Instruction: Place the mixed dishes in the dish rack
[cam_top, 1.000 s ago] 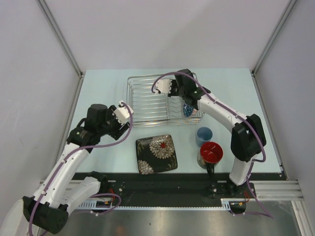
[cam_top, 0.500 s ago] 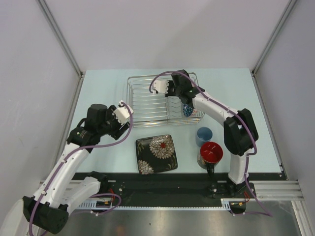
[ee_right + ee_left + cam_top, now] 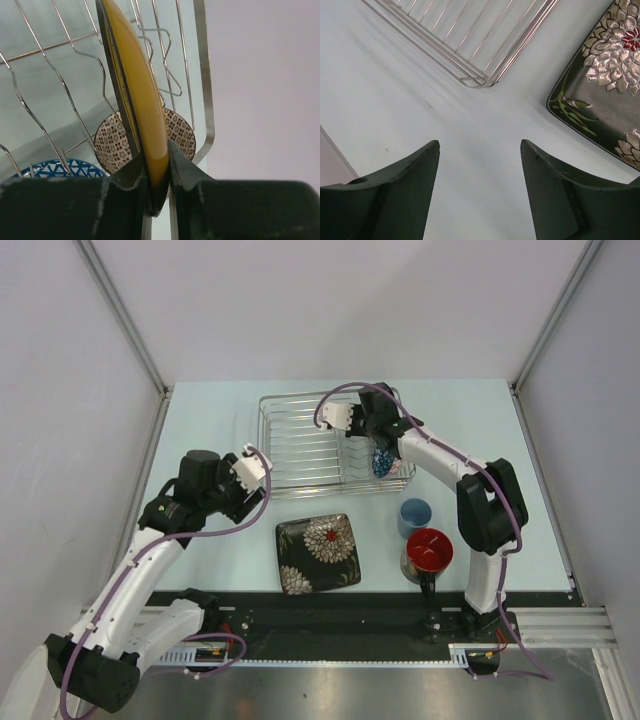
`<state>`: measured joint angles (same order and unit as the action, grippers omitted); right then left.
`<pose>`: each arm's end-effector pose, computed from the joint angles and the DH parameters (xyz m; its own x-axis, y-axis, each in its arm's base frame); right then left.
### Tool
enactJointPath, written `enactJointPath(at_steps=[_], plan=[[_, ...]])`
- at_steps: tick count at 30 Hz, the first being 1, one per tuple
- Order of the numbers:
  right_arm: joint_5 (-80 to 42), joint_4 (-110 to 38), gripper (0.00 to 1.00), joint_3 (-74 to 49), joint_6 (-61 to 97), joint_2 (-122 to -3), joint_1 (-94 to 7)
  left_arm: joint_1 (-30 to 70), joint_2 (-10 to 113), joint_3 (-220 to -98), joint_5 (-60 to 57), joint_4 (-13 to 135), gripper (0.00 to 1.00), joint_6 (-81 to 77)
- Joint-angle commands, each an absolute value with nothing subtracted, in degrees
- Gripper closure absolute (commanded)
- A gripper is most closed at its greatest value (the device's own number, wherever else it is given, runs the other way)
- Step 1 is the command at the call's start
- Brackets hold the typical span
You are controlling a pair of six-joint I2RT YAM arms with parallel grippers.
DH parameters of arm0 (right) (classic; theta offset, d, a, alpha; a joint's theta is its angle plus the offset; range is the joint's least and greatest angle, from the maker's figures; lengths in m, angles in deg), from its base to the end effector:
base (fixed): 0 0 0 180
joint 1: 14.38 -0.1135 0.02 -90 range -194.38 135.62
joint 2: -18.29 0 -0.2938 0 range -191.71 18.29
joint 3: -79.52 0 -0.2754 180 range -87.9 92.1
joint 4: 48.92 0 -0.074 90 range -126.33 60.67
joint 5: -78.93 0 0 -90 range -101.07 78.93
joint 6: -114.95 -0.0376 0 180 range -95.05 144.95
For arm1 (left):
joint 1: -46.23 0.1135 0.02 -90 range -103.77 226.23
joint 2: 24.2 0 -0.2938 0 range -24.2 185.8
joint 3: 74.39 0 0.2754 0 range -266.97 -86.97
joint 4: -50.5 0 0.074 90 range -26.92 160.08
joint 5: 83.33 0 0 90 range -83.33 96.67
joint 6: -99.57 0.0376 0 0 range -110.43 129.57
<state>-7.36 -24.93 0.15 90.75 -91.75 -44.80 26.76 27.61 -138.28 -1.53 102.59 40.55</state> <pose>0.4199 0.2437 0.2831 0.2238 -0.9241 -0.3097 -0.6210 0.1097 -0.7761 0.1800 -0.0693 0.3305 -0.2969 0.6453 -0.7039 0.6832 0.6585 0.3156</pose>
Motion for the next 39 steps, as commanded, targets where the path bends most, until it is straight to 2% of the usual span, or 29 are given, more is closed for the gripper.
enactJointPath(at_steps=[1, 15, 19, 24, 28, 29, 30, 31, 32, 39], plan=[[-6.8, -30.1, 1.0, 0.5, 89.0, -92.1, -43.6, 27.3, 27.7, -139.3, -2.4, 100.9, 0.28, 40.4], [-3.7, -30.9, 1.0, 4.5, 82.5, -98.7, -45.4, 27.3, 27.7, -140.0, -2.4, 101.5, 0.28, 40.3], [-1.8, -30.9, 0.94, 5.8, 80.6, -99.2, -45.5, 27.3, 27.5, -139.9, -2.4, 101.6, 0.29, 40.5], [2.0, -32.1, 0.76, 5.7, 78.1, -98.5, -45.4, 27.3, 27.2, -139.3, -2.4, 101.1, 0.28, 40.6], [4.6, -31.6, 0.66, 6.2, 76.8, -97.6, -45.6, 27.3, 27.0, -139.1, -2.4, 101.1, 0.28, 40.5], [4.9, -30.7, 0.53, 6.4, 76.3, -97.3, -45.8, 27.3, 27.0, -139.1, -2.5, 101.0, 0.28, 40.5], [5.1, -30.2, 0.34, 6.7, 75.3, -97.0, -46.0, 27.3, 27.1, -139.1, -2.2, 101.0, 0.28, 40.6], [5.4, -29.3, 0.24, 7.5, 74.7, -96.8, -46.0, 27.3, 27.1, -139.1, -2.3, 100.9, 0.28, 40.6], [5.3, -27.6, 0.0, 8.0, 74.3, -96.8, -46.1, 27.3, 27.0, -139.1, -2.3, 101.0, 0.28, 40.7], [7.7, -25.2, 0.0, 11.0, 70.3, -96.2, -47.7, 27.3, 27.1, -139.4, -2.5, 101.1, 0.28, 40.5]])
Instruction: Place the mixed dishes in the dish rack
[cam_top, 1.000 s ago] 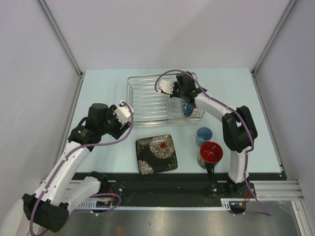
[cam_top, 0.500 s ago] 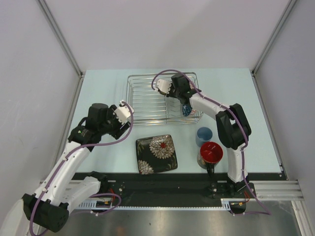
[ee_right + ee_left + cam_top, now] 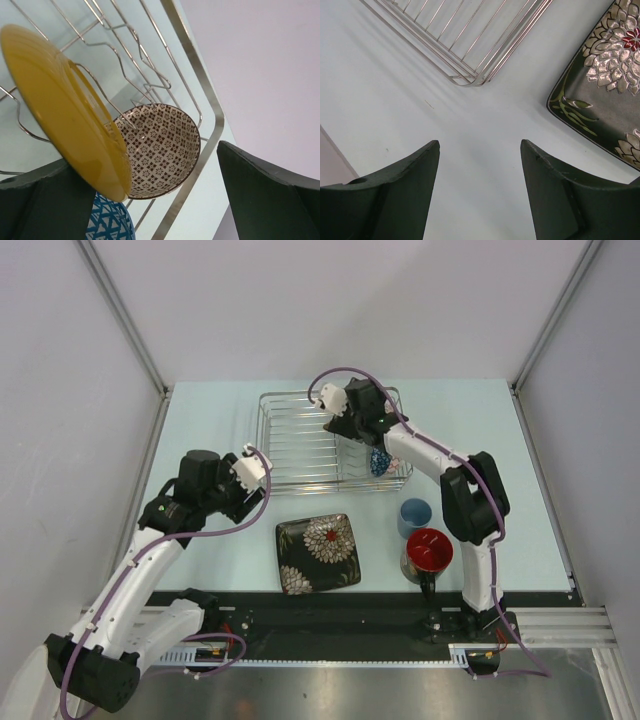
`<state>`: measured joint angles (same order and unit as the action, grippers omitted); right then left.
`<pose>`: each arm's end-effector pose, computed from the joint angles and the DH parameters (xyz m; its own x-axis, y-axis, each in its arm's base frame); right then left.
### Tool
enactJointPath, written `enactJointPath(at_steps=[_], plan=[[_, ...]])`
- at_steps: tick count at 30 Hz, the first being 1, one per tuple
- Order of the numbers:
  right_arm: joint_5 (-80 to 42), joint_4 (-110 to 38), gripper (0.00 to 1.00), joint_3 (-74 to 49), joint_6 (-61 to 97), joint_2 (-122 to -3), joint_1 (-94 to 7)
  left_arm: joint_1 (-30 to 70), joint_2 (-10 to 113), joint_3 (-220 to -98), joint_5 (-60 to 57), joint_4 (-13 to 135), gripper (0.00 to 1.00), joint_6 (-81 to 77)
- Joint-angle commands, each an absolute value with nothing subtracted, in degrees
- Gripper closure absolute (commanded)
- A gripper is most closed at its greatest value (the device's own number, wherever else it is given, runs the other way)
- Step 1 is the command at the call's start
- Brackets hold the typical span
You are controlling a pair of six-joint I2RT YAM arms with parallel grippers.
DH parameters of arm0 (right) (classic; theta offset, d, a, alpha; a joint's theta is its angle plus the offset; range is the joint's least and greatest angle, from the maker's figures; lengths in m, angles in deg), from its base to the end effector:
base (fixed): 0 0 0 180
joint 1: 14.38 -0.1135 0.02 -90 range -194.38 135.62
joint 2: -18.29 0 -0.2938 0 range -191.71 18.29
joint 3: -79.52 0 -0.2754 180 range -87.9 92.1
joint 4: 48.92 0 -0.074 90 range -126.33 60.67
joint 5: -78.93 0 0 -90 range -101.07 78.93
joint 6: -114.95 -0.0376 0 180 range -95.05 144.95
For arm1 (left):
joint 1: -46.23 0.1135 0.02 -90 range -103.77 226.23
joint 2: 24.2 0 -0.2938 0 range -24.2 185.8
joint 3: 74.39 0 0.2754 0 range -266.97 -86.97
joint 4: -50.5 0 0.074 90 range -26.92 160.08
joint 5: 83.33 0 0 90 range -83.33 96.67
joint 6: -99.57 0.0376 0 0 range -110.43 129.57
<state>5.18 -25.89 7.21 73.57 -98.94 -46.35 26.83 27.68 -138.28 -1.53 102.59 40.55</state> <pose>0.4457 0.2658 0.2698 -0.0706 -0.8932 -0.4441 -0.5464 0.4071 -0.7319 0.1804 -0.0692 0.3303 -0.2985 0.6452 -0.7033 0.6827 0.6592 0.3151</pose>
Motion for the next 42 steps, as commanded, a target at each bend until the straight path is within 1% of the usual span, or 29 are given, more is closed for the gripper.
enactJointPath(at_steps=[1, 4, 10, 17, 18, 20, 21, 22, 24, 25, 26, 28, 31, 32, 35, 36, 37, 42], plan=[[8.2, -25.2, 0.0, 11.0, 70.6, -96.0, -48.4, 27.3, 27.1, -139.4, -2.6, 101.1, 0.28, 40.5], [8.5, -24.3, 0.0, 10.6, 70.0, -94.0, -49.4, 27.3, 27.0, -139.6, -2.4, 101.3, 0.28, 40.7], [6.4, -16.0, 0.0, 8.3, 60.9, -87.2, -51.7, 27.3, 27.0, -140.3, -2.6, 101.5, 0.28, 40.9], [4.7, -7.8, 0.0, 3.7, 44.7, -76.1, -56.5, 27.3, 26.2, -140.3, -1.9, 102.4, 0.28, 42.4], [4.4, -6.9, 0.0, 3.1, 38.5, -74.7, -57.3, 27.3, 25.7, -139.4, -1.2, 102.5, 0.28, 43.7], [-0.2, -4.0, 0.0, 1.7, 31.0, -70.1, -56.4, 27.3, 24.3, -138.2, -0.5, 102.7, 0.28, 45.2], [-9.9, -2.9, 0.0, 0.9, 26.6, -68.6, -55.1, 27.3, 23.8, -137.0, -0.2, 102.9, 0.28, 46.7], [-18.0, -3.5, 0.0, -2.7, 18.8, -65.4, -50.4, 27.3, 22.7, -136.3, 0.4, 103.3, 0.29, 47.4], [-32.6, -6.1, 0.0, -7.5, 13.5, -63.2, -46.8, 27.3, 21.5, -134.3, 1.2, 103.8, 0.29, 49.5], [-30.9, -4.2, 0.0, -8.5, 11.6, -62.7, -47.7, 27.3, 20.5, -133.4, 1.6, 104.2, 0.28, 50.2], [-22.8, -2.3, 0.0, -10.0, 12.1, -62.8, -49.6, 27.4, 20.0, -132.5, 1.8, 104.6, 0.28, 51.5], [-17.7, -0.4, 0.0, -12.7, 12.3, -61.0, -54.5, 27.3, 18.9, -130.1, 1.9, 105.4, 0.29, 52.3], [-19.2, -3.9, 0.0, -20.4, 5.1, -57.2, -56.7, 27.3, 17.2, -127.4, 1.8, 106.4, 0.29, 53.3], [-21.8, -4.8, 0.0, -24.0, 4.0, -56.5, -56.8, 27.3, 16.8, -126.7, 2.0, 106.5, 0.29, 53.8], [-24.8, -8.3, 0.06, -28.6, -0.7, -54.2, -56.7, 27.2, 16.0, -124.2, 1.7, 106.9, 0.29, 55.3], [-25.7, -9.9, 0.12, -31.2, -2.0, -54.0, -56.7, 27.2, 15.8, -123.3, 1.5, 107.1, 0.29, 55.7], [-26.3, -10.5, 0.14, -32.3, -3.2, -54.2, -56.7, 27.2, 15.9, -122.8, 1.1, 107.0, 0.29, 56.1], [-25.3, -14.0, 0.15, -37.1, -6.5, -56.8, -59.3, 24.5, 17.7, -121.4, 0.5, 107.1, 0.29, 57.6]])
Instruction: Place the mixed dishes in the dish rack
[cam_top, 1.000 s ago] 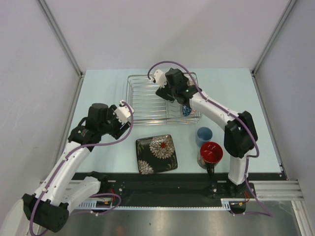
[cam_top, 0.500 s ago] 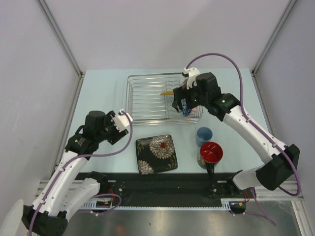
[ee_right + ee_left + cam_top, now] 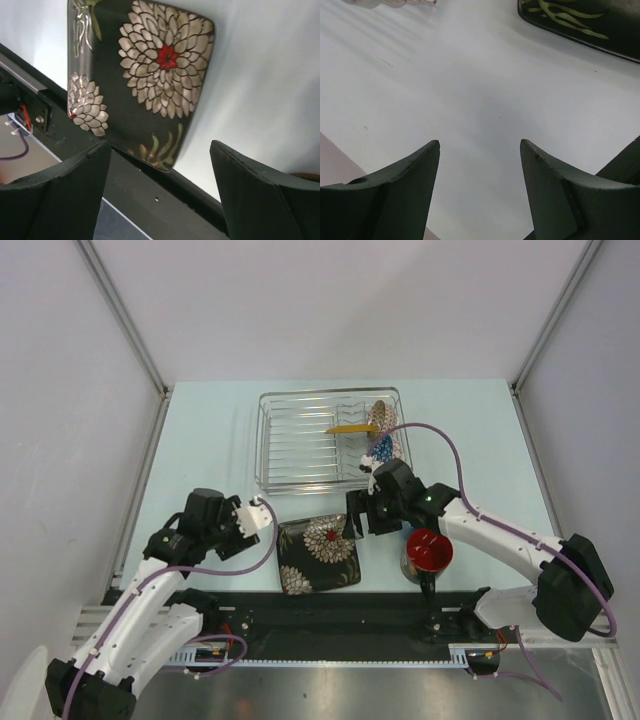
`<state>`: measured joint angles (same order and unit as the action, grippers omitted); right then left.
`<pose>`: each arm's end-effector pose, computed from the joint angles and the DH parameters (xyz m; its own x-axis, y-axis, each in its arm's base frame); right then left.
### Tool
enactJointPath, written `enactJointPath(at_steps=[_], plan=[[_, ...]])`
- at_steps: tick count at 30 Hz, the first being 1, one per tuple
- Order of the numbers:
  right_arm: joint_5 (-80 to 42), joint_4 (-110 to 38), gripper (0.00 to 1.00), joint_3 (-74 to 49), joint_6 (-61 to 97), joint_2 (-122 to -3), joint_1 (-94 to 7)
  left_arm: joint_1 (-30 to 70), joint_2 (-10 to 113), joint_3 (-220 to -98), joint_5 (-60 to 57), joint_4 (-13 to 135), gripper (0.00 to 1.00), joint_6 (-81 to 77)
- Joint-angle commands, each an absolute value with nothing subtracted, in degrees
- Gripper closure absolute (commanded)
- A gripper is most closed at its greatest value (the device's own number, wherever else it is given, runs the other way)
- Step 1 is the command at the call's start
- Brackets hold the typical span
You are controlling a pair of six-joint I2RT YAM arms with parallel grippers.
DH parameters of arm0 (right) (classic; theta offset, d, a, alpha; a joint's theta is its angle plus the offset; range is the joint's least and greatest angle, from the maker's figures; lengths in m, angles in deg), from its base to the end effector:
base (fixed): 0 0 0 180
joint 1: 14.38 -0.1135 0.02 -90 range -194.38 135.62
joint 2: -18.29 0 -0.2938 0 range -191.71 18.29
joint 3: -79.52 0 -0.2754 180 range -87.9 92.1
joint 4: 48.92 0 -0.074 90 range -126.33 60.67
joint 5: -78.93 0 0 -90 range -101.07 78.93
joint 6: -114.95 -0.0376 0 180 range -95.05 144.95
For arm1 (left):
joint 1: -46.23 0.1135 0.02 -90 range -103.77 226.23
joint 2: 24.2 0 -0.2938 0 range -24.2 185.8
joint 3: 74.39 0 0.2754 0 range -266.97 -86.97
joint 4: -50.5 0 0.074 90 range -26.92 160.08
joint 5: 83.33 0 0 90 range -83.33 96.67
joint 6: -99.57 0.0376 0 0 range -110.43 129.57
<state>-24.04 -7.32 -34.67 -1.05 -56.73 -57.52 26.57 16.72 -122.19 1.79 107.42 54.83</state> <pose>0.2028 0.2016 0.2675 -0.8458 -0.2071 -0.4917 -0.4440 0.7843 0.4334 0.1336 -0.0511 0.2535 -0.2334 0.8349 -0.4984 0.7849 0.4643 0.4103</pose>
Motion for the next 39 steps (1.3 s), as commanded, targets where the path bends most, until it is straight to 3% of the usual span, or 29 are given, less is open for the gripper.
enactJointPath(at_steps=[1, 12, 39], plan=[[-25.4, -15.1, 0.16, -37.6, -7.1, -57.0, -59.5, 23.8, 18.1, -121.3, 0.4, 107.1, 0.29, 57.7], [-22.9, -22.8, 0.2, -41.7, -9.1, -65.2, -63.3, 16.1, 24.5, -117.0, 1.9, 101.3, 0.29, 60.4], [-27.1, -27.8, 0.25, -42.0, -10.4, -72.2, -61.0, 3.3, 36.4, -115.1, -0.8, 93.1, 0.29, 54.6]])
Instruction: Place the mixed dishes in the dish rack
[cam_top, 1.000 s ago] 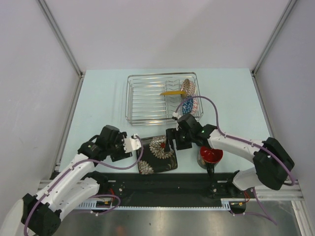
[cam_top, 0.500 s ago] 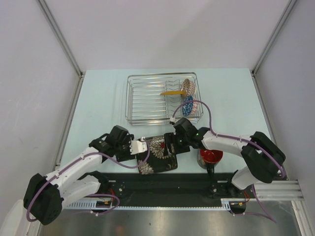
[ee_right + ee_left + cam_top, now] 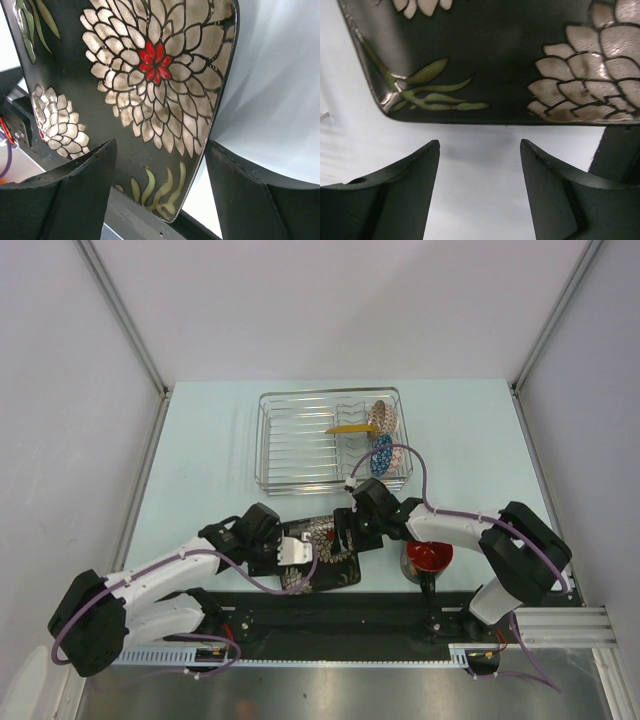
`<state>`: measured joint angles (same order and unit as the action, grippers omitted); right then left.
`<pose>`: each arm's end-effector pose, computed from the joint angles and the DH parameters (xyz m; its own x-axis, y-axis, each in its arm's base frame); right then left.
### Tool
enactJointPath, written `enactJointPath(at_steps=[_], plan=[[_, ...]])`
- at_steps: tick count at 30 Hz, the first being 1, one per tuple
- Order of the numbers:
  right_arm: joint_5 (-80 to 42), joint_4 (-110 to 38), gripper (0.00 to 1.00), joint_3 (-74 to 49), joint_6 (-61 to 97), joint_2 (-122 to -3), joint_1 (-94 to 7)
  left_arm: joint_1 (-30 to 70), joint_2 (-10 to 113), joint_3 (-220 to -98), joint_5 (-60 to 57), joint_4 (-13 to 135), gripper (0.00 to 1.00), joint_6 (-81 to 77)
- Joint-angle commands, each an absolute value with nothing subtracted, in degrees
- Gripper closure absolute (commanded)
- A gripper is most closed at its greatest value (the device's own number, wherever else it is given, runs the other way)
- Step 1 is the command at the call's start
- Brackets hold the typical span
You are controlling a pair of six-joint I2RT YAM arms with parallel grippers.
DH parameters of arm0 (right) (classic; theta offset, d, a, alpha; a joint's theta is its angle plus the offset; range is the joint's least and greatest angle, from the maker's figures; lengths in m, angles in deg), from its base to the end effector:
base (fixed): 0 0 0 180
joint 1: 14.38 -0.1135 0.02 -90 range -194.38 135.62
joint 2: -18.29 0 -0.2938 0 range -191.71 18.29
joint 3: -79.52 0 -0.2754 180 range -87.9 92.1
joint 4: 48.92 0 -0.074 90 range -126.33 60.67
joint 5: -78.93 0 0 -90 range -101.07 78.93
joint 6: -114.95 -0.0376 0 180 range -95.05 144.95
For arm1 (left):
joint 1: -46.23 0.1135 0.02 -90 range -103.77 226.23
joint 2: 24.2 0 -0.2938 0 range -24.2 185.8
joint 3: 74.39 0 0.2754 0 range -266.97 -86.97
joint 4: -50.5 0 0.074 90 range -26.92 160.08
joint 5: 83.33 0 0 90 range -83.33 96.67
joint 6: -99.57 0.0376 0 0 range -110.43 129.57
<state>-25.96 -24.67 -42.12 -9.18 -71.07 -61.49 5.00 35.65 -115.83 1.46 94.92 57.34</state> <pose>0.2078 0.2379 0.1748 -0.9161 -0.1895 -0.3534 -0.3549 0.7934 0.4946 0.1366 -0.1243 0.1814 0.0594 0.9284 -0.3667 0.9575 0.0508 0.2838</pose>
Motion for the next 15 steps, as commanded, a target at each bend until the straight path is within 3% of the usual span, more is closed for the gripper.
enactJointPath(at_steps=[1, 9, 15], plan=[[-27.1, -28.2, 0.26, -42.0, -10.6, -72.5, -60.9, 2.6, 36.7, -114.6, -0.9, 92.4, 0.29, 54.4], [-27.9, -29.4, 0.3, -42.1, -11.3, -73.3, -60.6, -0.3, 39.4, -113.0, -1.5, 88.0, 0.28, 52.9], [-29.8, -31.5, 0.44, -42.1, -12.1, -73.9, -60.7, -2.6, 41.9, -114.0, -1.5, 86.0, 0.28, 52.5]])
